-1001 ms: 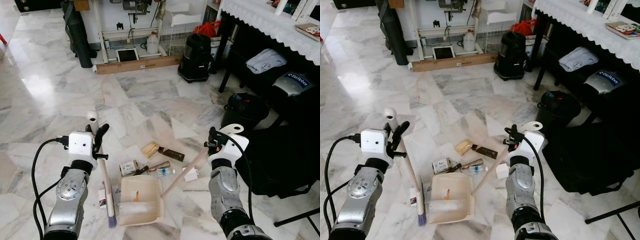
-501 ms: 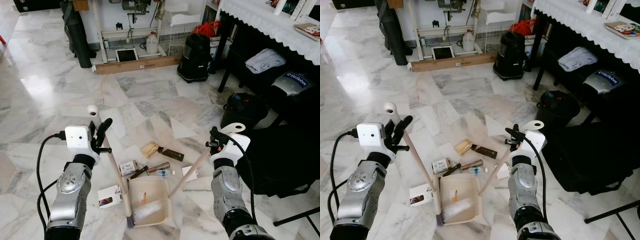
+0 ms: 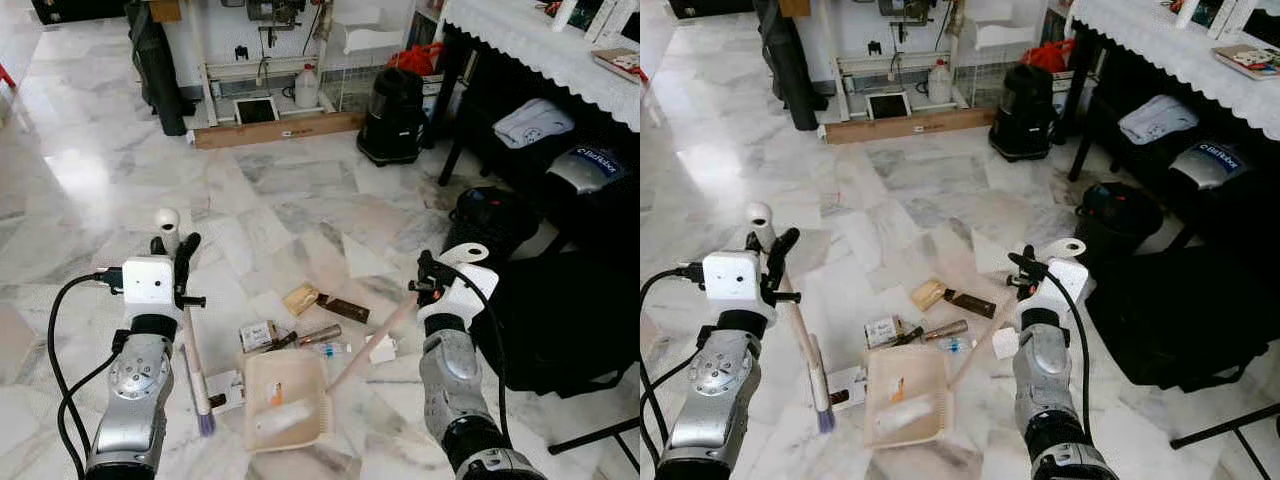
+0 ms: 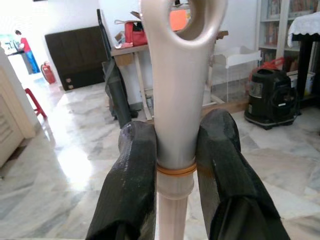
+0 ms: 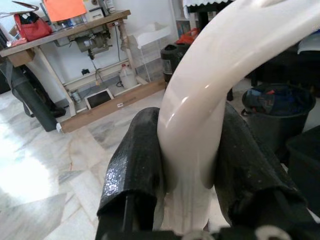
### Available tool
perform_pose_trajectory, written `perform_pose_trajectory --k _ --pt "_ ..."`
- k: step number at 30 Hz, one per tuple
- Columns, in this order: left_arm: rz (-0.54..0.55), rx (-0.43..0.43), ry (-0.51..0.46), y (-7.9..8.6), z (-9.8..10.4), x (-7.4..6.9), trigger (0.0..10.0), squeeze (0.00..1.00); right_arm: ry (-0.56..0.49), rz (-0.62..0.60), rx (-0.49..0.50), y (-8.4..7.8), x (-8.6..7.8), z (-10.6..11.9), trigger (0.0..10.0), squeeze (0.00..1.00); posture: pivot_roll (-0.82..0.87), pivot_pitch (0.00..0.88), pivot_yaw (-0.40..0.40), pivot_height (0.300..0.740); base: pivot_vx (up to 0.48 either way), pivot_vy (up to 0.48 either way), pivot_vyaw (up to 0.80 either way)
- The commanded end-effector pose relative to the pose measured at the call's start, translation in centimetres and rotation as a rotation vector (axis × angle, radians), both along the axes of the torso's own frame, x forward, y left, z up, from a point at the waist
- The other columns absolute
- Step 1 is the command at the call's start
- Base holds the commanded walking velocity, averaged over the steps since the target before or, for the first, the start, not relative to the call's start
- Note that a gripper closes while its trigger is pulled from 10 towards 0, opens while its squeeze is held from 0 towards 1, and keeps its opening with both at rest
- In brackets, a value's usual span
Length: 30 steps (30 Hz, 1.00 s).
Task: Sweep floor
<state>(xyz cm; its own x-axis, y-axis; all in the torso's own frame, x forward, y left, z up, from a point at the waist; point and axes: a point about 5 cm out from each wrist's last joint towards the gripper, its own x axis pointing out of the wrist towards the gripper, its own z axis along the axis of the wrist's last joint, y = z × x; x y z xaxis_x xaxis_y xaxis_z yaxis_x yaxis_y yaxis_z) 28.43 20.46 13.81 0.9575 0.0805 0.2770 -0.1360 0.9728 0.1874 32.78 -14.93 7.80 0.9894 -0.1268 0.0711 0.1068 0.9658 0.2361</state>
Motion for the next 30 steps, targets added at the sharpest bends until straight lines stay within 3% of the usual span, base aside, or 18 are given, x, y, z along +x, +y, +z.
perform_pose_trajectory --k 1,6,30 --pt "0.019 0.019 -0.024 0.4 0.1 -0.4 10.0 0.0 -0.049 -0.016 0.011 -0.2 0.3 1.1 10.0 0.0 0.13 0.029 -0.054 0.74 0.0 0.0 0.0" --pt "0.048 0.02 -0.016 0.8 -0.5 -1.0 10.0 0.0 -0.052 -0.02 -0.003 -0.3 0.2 1.2 10.0 0.0 0.14 0.026 -0.056 0.74 0.0 0.0 0.08" --pt "0.003 0.0 -0.01 -0.2 -1.0 -0.1 10.0 0.0 -0.062 -0.017 -0.034 -1.0 0.1 1.4 10.0 0.0 0.12 0.0 -0.055 0.74 0.0 0.0 0.79"
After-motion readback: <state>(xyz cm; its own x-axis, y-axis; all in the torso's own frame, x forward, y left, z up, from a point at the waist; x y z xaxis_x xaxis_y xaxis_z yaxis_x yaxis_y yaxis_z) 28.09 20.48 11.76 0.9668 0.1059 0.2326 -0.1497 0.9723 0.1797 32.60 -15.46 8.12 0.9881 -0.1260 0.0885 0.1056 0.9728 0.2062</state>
